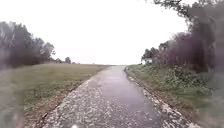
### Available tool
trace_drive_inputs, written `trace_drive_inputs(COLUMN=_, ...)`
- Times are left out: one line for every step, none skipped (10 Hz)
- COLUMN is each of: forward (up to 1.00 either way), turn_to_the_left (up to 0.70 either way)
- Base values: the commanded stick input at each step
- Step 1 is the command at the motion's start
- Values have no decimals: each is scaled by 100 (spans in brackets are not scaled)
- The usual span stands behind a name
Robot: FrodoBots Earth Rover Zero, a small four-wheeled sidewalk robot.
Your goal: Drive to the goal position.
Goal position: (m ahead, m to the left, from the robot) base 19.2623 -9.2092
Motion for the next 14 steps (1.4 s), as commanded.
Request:
trace_drive_inputs(forward=70, turn_to_the_left=0)
trace_drive_inputs(forward=70, turn_to_the_left=0)
trace_drive_inputs(forward=70, turn_to_the_left=0)
trace_drive_inputs(forward=70, turn_to_the_left=0)
trace_drive_inputs(forward=70, turn_to_the_left=0)
trace_drive_inputs(forward=70, turn_to_the_left=0)
trace_drive_inputs(forward=70, turn_to_the_left=0)
trace_drive_inputs(forward=70, turn_to_the_left=0)
trace_drive_inputs(forward=70, turn_to_the_left=0)
trace_drive_inputs(forward=70, turn_to_the_left=0)
trace_drive_inputs(forward=70, turn_to_the_left=0)
trace_drive_inputs(forward=70, turn_to_the_left=0)
trace_drive_inputs(forward=70, turn_to_the_left=0)
trace_drive_inputs(forward=70, turn_to_the_left=0)
